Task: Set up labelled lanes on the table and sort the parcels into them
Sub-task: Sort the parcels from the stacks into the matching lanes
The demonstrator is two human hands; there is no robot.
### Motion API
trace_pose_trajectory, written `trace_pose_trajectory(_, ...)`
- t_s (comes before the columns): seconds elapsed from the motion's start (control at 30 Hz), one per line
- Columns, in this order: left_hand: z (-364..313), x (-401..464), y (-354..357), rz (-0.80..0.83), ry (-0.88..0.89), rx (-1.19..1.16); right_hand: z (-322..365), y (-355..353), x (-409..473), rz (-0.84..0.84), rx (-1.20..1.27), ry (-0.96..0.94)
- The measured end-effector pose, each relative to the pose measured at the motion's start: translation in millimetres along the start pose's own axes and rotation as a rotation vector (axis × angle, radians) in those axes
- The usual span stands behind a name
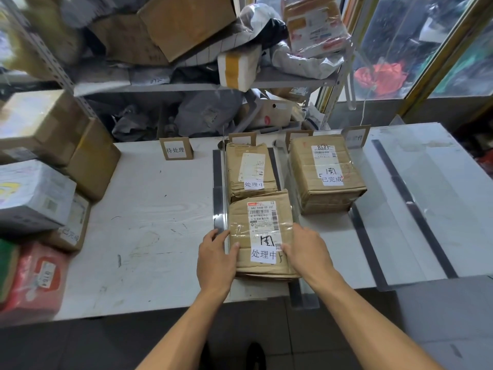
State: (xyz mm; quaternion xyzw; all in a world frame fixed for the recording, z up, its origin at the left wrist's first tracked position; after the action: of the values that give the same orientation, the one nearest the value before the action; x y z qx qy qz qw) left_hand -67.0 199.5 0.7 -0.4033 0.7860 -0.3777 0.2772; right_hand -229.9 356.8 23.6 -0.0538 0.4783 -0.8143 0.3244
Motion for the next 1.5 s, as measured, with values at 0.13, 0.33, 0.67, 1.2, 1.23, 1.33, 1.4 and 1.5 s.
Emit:
trace_pose_trajectory(0.13,-1.9,1.0,-2.4,0.009,0.017,0.018,-0.5,0.3,-1.2,-0.008,0.018,-0.023)
trace_pose_trajectory(0.33,-3.4,0.4,-1.7,0.015,0.003,0.014,-1.1,-5.8,-1.1,-0.055,0.132,-0.049)
trace_pose_trajectory(0.67,-5.0,1.3,-10.4,-0.016,-0.001,-0.065,6.1,-10.3,1.0,-0.111,0.163,-0.074)
trace_pose_trajectory(1.2,91.1,69.2,-240.4,-0.393,-0.026,-0.11,305.0,78.9,13.9,0.076,0.31,-0.548)
trace_pose_trajectory(1.23,104.3,76.2,-255.3,-0.407,-0.034,-0.118,325.5,88.7,15.7,0.089,0.301,-0.566)
trace_pose_trajectory(1.33,150.5,97.8,-299.6,-0.451,-0.045,-0.127,392.3,124.8,23.8,0.136,0.272,-0.604)
trace_pose_trajectory(1.4,173.6,106.1,-323.1,-0.494,-0.058,-0.128,422.4,143.7,30.4,0.174,0.304,-0.609)
trace_pose_trajectory(1.5,224.5,119.9,-358.5,-0.554,-0.139,-0.146,462.4,191.1,45.7,0.327,0.496,-0.435)
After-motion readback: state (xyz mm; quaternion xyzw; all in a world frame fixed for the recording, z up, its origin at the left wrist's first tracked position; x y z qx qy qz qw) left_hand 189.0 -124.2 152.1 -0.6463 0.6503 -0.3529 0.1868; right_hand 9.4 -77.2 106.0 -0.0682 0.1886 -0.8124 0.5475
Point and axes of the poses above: each hand's wrist, its own x-axis towards the middle knuckle, its own y-axis out of the palm, z = x × y, the point moved 8 cm from there along x, towards the middle knuckle, and after that the axes turned 10 degrees about x, right-handed, at the moved point
